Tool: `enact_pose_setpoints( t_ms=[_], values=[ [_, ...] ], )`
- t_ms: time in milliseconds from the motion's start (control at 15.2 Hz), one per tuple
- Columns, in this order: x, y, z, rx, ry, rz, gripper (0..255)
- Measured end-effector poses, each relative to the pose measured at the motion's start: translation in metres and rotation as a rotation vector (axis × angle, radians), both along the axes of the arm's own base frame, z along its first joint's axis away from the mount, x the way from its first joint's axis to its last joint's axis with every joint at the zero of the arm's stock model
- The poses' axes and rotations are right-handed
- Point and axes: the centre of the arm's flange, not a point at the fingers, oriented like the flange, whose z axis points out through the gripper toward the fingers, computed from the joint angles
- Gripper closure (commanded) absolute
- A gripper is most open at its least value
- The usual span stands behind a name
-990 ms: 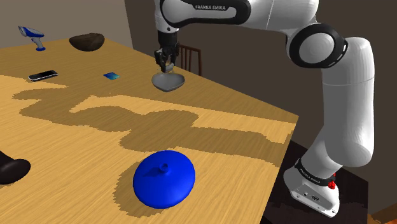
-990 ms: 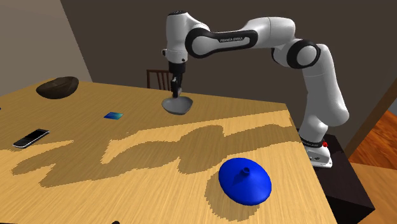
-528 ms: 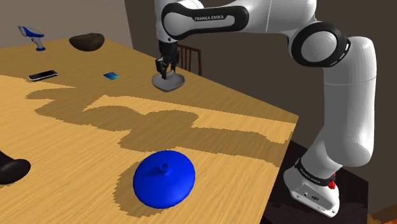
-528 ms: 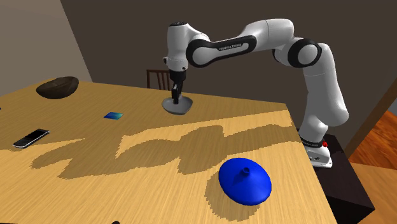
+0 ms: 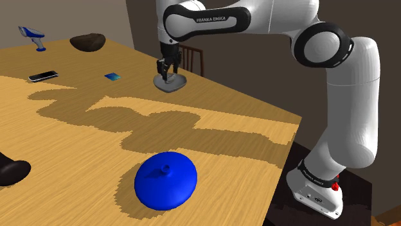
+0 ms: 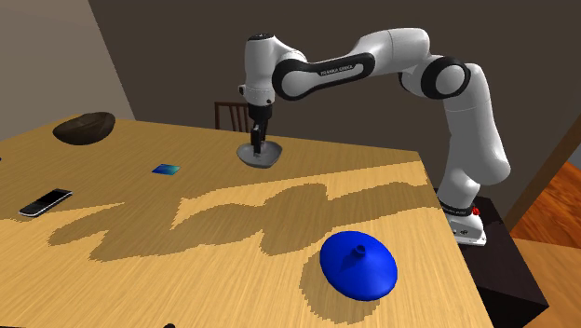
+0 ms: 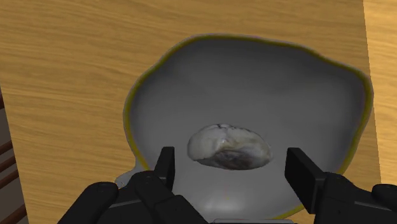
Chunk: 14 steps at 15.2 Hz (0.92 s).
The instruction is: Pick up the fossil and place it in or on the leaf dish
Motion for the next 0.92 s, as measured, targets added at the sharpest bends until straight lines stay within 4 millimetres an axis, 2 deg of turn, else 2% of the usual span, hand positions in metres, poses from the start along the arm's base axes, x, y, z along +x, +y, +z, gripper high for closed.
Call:
enact_pose_setpoints(
  t_ms=[330,660,924],
  values=[
    [0.000,0.000,0.000,0.000,0.000,0.000,0],
    [-0.005,0.003,0.044,0.001,-0.002,0.000,0],
    [-0.006,0.003,0.049,0.000,0.000,0.000,0]
  ],
)
